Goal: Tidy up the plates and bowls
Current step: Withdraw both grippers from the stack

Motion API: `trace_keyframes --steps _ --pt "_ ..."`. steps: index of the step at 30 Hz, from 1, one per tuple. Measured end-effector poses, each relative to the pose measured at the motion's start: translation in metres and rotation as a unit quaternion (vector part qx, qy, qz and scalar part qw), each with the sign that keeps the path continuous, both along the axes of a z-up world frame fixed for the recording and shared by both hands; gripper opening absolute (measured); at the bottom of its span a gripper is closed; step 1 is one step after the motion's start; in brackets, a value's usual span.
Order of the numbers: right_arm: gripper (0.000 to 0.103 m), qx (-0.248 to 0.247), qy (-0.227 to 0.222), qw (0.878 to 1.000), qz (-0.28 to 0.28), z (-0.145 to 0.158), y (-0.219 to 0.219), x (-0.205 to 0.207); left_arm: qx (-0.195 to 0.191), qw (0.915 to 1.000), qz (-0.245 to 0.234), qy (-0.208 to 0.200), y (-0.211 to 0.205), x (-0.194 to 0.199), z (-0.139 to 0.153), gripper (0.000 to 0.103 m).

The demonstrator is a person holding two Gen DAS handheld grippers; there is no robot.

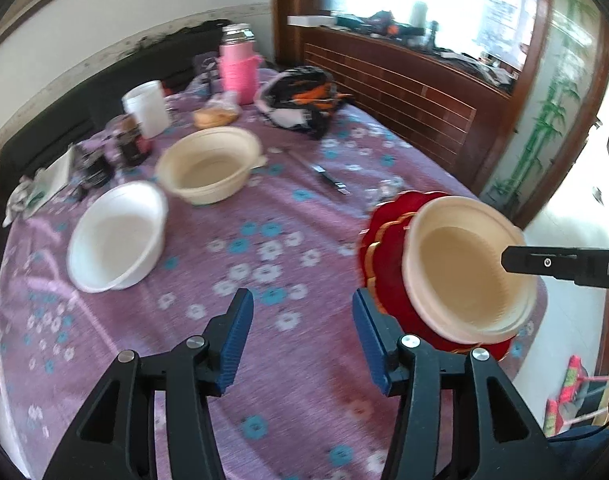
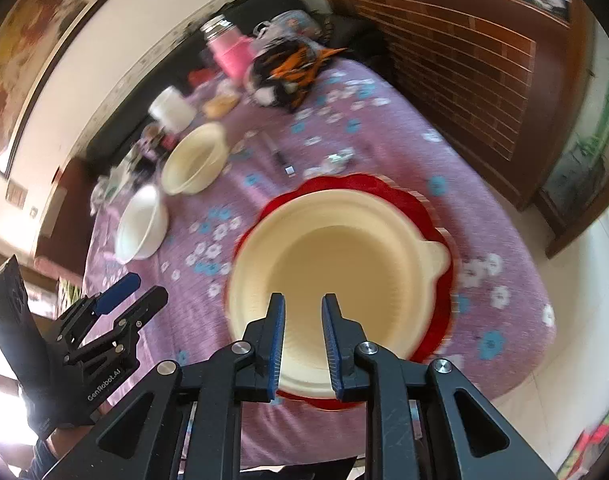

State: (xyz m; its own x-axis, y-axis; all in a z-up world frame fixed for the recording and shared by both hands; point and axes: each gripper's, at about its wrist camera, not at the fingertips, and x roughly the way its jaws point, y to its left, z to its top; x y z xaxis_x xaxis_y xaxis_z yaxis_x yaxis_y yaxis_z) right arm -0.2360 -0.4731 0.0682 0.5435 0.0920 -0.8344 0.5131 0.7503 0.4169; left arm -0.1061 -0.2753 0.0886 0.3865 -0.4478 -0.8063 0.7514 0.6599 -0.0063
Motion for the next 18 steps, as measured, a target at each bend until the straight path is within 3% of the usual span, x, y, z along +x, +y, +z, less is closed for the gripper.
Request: trace_keyframes --steps 18 --pt "0.028 0.0 0.019 0.993 0.117 -0.011 0.094 0.073 0.005 0.9939 0.109 0.013 0.108 0.033 -0.011 0.057"
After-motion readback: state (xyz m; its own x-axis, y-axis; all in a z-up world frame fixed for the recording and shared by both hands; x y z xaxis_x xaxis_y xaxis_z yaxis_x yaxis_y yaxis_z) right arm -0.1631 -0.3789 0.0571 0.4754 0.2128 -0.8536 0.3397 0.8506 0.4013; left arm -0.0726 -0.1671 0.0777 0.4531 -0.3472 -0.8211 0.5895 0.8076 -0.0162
